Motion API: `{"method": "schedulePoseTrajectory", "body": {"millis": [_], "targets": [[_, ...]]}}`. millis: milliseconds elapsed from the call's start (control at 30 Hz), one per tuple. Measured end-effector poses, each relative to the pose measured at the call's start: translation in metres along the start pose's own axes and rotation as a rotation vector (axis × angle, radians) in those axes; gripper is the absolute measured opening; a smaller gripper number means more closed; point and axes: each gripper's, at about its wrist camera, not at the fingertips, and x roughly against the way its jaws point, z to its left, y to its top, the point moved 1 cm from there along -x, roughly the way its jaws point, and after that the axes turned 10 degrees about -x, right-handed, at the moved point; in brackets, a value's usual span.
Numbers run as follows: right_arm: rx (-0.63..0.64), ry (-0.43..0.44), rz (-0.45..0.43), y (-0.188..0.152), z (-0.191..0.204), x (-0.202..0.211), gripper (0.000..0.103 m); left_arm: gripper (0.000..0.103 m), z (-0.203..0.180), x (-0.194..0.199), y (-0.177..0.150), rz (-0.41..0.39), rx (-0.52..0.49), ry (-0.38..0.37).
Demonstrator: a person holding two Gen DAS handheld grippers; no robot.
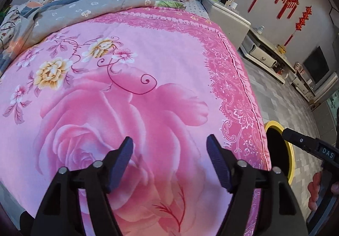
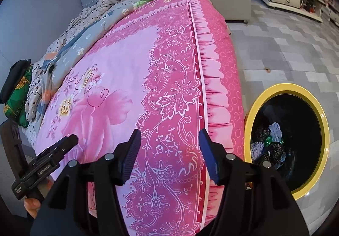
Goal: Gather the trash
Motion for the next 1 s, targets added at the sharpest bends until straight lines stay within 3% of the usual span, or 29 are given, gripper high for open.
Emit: {"method": "schedulePoseTrajectory", "body": {"millis": [33,100,267,400,600,733,1000], "targets": [[0.012,-0.021,-0.033,-0.005,0.002,0.001,0.056,0.077,0.004,0.004,-0.003,-0.024,0.008,0.005],[0.030,-0.056,-0.098,-0.012,0.004,0.005,0.072,0.080,0.011,0.013,-0.007,-0.067,0.016,0.019],[0.055,-0.089,-0.265,-0.027,0.011,0.022,0.094,0.095,0.023,0.037,-0.015,-0.204,0.025,0.082],[0.084,-0.143,-0.390,-0.038,0.018,0.035,0.095,0.095,0.018,0.047,-0.020,-0.262,-0.027,0.140],[0.089,-0.125,-0.576,-0.052,0.022,0.058,0.095,0.095,0.012,0.066,-0.029,-0.377,-0.050,0.182],[0.067,-0.100,-0.641,-0.062,0.018,0.068,0.095,0.095,0.003,0.078,-0.034,-0.431,-0.066,0.205],[0.063,-0.149,-0.755,-0.089,0.019,0.082,0.095,0.095,-0.023,0.099,-0.049,-0.530,-0.136,0.234]]}}
